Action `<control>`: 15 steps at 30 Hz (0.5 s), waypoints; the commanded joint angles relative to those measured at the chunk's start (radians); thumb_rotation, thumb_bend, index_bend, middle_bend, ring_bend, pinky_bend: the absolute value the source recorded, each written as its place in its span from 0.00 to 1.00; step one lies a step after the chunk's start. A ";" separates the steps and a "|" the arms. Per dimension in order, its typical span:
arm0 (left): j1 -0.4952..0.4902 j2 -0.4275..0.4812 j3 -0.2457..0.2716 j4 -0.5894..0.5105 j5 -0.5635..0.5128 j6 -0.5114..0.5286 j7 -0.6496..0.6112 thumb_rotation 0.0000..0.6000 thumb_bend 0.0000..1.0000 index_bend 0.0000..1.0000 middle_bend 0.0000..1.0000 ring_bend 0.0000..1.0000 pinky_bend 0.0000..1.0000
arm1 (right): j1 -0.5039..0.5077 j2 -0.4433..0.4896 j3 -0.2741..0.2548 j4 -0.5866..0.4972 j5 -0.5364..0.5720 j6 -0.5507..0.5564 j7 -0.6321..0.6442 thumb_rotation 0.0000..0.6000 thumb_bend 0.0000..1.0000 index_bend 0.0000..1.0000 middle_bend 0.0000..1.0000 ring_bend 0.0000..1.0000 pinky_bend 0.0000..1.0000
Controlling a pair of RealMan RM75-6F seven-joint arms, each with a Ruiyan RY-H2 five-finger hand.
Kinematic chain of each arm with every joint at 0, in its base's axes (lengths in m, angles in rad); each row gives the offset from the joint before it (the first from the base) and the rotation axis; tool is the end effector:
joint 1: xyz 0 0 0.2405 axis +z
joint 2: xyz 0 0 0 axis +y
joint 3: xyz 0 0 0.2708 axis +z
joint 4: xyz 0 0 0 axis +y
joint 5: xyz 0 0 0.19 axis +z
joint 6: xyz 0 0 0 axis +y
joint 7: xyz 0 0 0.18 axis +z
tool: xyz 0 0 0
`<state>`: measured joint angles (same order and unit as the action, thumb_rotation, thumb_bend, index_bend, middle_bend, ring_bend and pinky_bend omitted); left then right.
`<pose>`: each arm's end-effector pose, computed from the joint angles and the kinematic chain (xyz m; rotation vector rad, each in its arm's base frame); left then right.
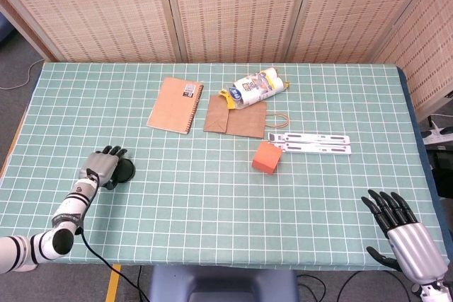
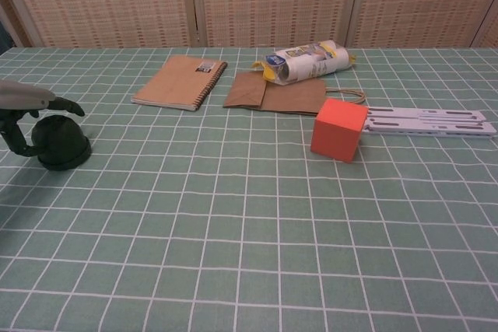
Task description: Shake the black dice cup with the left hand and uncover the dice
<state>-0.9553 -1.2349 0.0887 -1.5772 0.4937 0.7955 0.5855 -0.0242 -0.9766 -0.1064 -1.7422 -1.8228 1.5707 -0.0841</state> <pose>-0.2426 0.3996 0.0635 -1.8220 -1.0177 -0.2605 -0.2749 -0.1476 0.1859 1.6469 -0.8410 0.8904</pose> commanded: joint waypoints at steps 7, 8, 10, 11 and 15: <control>0.016 -0.022 0.004 0.000 0.043 0.041 0.009 1.00 0.43 0.00 0.00 0.00 0.13 | 0.000 0.003 -0.002 0.001 -0.005 0.005 0.012 1.00 0.08 0.00 0.00 0.00 0.00; 0.018 -0.018 0.000 -0.007 0.047 0.047 0.006 1.00 0.43 0.00 0.00 0.00 0.12 | -0.001 0.004 -0.001 0.002 -0.005 0.007 0.014 1.00 0.08 0.00 0.00 0.00 0.00; 0.022 -0.007 -0.008 -0.023 0.059 0.058 -0.002 1.00 0.43 0.00 0.00 0.00 0.12 | -0.001 0.005 -0.001 0.002 -0.005 0.008 0.015 1.00 0.08 0.00 0.00 0.00 0.00; 0.026 0.000 -0.013 -0.034 0.069 0.065 -0.009 1.00 0.43 0.00 0.00 0.00 0.12 | -0.001 0.005 -0.001 0.002 -0.005 0.008 0.016 1.00 0.08 0.00 0.00 0.00 0.00; 0.044 0.027 -0.010 -0.079 0.127 0.105 -0.006 1.00 0.43 0.00 0.00 0.00 0.12 | 0.000 0.007 -0.004 0.003 -0.009 0.006 0.018 1.00 0.08 0.00 0.00 0.00 0.00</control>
<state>-0.9198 -1.2195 0.0768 -1.6398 0.6032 0.8849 0.5753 -0.0242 -0.9699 -0.1098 -1.7395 -1.8324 1.5767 -0.0660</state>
